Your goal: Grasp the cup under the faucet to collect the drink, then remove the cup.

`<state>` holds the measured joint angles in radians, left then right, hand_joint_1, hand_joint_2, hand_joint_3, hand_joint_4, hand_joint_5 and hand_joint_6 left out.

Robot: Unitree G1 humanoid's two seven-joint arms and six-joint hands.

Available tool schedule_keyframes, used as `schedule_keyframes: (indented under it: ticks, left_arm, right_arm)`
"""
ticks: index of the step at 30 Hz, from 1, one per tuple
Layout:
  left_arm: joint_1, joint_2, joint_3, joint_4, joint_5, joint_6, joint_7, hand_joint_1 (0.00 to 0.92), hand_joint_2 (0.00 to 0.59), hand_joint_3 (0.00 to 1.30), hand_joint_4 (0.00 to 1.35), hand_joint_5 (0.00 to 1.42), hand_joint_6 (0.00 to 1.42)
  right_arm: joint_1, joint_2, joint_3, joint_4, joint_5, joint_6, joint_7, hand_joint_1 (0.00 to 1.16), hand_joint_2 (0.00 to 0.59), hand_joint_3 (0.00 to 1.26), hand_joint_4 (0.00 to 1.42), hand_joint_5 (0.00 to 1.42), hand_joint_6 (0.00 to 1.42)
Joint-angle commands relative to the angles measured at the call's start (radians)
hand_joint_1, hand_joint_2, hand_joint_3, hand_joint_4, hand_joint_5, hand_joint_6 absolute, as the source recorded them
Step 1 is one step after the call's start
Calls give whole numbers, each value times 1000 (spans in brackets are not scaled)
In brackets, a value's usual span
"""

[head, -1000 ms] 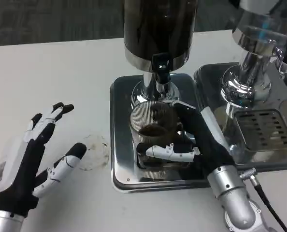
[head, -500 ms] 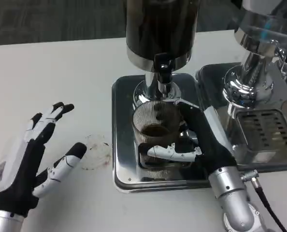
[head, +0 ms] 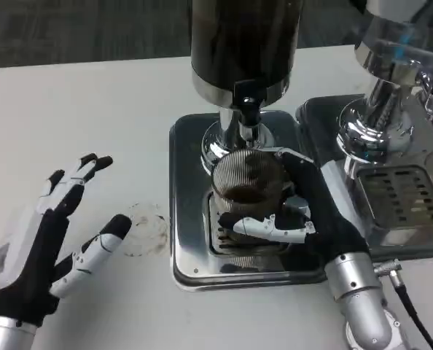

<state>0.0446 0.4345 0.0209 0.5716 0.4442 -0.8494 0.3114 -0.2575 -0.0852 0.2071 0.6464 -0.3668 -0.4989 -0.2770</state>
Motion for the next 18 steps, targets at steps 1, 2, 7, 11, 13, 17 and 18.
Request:
schedule_keyframes:
  ticks: [1,2,7,11,13,17,18]
  left_arm:
    - [-5,0,-10,11,5,1,7,0,181,189,16,141,0]
    - [-5,-2,-11,12,5,1,8,0,181,190,16,141,0]
    - [-8,-6,-18,14,7,-2,8,0,182,190,16,141,0]
    - [-10,-10,-25,14,8,-5,5,0,181,188,16,141,0]
    - [-11,-12,-29,15,7,-5,6,0,181,188,16,141,0]
    - [-16,-11,-38,21,5,-5,8,0,180,188,16,141,0]
    - [-18,-11,-40,23,5,-6,8,0,180,188,16,141,0]
  right_arm:
    - [7,-3,-20,-78,21,10,18,1010,110,669,689,662,779]
    - [11,-4,-23,-88,25,13,23,1011,110,669,689,662,780]
    - [34,-7,-44,-132,52,27,57,1005,109,669,689,662,782]
    - [66,-4,-54,-183,65,40,76,1003,108,669,689,662,785]
    - [82,-2,-55,-209,67,50,84,1001,109,669,689,663,786]
    - [112,-1,-53,-257,62,69,98,997,115,669,696,669,790]
    - [117,0,-53,-266,62,73,100,996,115,669,697,671,790]
